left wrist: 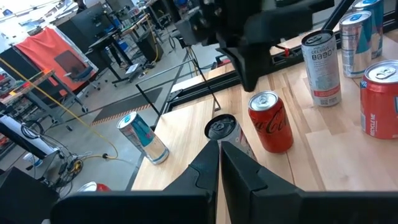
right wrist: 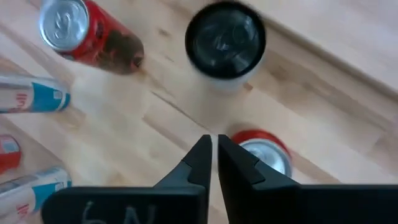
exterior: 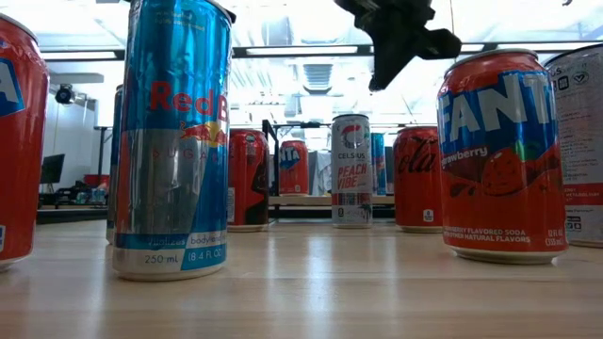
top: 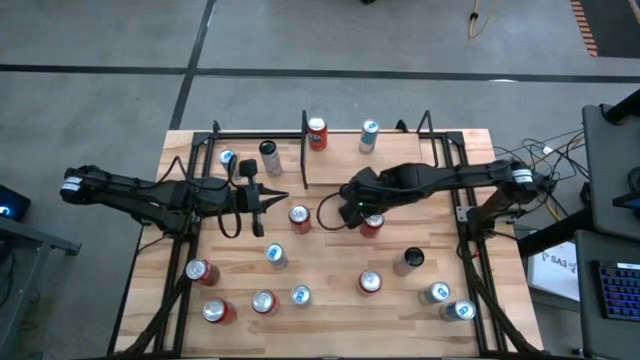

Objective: Place canned beverage on shelf
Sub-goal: Put the dark red soda can on the shelf

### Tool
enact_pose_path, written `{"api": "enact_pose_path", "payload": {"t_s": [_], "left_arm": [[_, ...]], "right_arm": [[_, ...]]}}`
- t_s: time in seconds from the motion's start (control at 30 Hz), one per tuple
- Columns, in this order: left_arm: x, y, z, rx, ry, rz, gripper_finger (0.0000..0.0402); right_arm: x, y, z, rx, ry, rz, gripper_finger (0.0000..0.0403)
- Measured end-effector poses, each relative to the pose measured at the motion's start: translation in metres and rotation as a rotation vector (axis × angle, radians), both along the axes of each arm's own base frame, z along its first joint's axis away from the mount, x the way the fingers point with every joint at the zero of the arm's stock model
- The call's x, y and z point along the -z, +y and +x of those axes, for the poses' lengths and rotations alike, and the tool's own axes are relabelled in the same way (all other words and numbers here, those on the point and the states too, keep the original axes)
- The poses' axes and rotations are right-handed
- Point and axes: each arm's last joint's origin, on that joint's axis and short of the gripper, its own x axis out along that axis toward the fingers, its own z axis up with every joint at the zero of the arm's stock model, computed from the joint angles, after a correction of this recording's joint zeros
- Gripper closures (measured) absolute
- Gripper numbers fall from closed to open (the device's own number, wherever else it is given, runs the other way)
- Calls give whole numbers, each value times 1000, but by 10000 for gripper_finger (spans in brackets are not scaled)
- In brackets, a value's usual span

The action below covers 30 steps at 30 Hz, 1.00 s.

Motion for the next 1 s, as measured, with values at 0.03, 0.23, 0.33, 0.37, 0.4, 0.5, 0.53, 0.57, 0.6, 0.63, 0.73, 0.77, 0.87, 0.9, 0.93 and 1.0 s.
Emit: {"api": "enact_pose_path", "payload": {"t_s": [0.03, 0.23, 0.33, 0.37, 0.4, 0.5, 0.53, 0.57, 0.6, 0.63, 0.73, 0.77, 0.87, 0.9, 0.93, 1.0], "left_arm": [[0, 0, 0, 0, 0, 0, 402], [0, 0, 0, 0, 1, 0, 402], [0, 0, 0, -1, 3, 0, 402], [0, 0, 0, -1, 3, 1, 402], [0, 0, 0, -1, 3, 1, 402], [0, 0, 0, -1, 4, 1, 402], [0, 0, 0, -1, 4, 1, 402], [0, 0, 0, -1, 4, 1, 402], [0, 0, 0, -1, 4, 1, 402], [0, 0, 0, -1, 4, 1, 402], [0, 0, 0, -1, 4, 1, 402], [0, 0, 0, -1, 4, 1, 402], [0, 0, 0, -1, 4, 1, 402], [0, 0, 0, -1, 4, 1, 402], [0, 0, 0, -1, 5, 1, 402], [0, 0, 0, -1, 5, 1, 402]], "right_arm": [[2, 0, 1, -1, 9, 8, 374], [3, -2, 0, -20, 34, 33, 294], [4, -2, -4, -26, 75, 37, 238], [5, -2, -5, -28, 90, 36, 218], [5, -2, -7, -27, 108, 35, 197], [7, -3, -10, -22, 160, 32, 138], [8, -4, -11, -21, 168, 32, 121], [9, -4, -11, -18, 171, 33, 107], [10, -5, -12, -11, 174, 34, 94], [11, -6, -12, -5, 177, 37, 84], [15, -6, -12, 23, 186, 46, 60], [16, -6, -13, 30, 188, 48, 54], [20, -6, -14, 41, 202, 52, 45], [22, -6, -14, 44, 205, 54, 45], [23, -6, -14, 48, 209, 55, 44], [27, -5, -13, 48, 202, 55, 44]]}}
